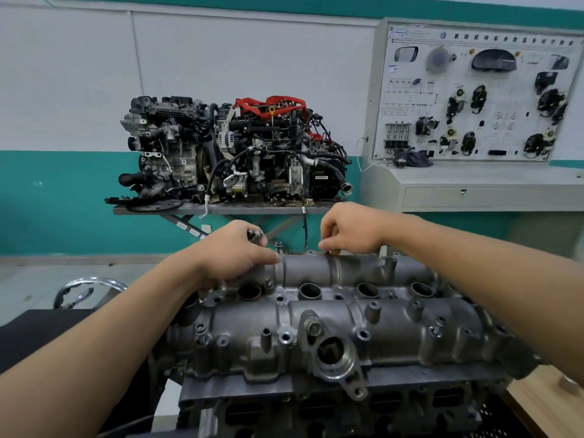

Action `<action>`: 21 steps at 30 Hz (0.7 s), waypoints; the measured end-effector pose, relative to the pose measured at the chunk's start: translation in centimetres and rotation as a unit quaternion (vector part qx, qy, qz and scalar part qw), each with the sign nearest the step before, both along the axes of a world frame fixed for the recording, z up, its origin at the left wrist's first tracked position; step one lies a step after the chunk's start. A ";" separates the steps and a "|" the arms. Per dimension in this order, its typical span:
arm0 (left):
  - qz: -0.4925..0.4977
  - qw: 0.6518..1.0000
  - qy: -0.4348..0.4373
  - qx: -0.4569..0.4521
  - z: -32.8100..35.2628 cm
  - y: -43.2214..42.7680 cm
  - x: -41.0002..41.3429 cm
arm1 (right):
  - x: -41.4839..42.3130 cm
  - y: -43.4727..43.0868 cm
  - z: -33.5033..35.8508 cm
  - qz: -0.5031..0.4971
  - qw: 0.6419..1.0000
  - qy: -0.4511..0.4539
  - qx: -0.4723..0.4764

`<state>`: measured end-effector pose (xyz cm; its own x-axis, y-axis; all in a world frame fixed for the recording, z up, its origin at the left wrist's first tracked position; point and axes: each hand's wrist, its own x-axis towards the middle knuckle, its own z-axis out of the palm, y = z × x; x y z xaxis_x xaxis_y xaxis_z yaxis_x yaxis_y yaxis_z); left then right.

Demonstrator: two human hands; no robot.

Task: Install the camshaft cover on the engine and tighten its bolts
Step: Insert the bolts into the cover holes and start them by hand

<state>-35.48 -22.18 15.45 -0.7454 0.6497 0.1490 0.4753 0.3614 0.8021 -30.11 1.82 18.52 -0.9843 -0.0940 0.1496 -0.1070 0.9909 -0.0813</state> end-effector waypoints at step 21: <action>-0.029 0.996 -0.082 0.008 -0.3 -0.1 -0.8 | -1.0 -0.8 0.7 -0.032 0.995 0.014 0.096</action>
<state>-36.26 -22.24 15.19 -0.7223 0.6904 0.0395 0.3574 0.3238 0.8760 -31.13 1.01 19.21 -0.9850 -0.0616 0.1614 -0.0436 0.9926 0.1129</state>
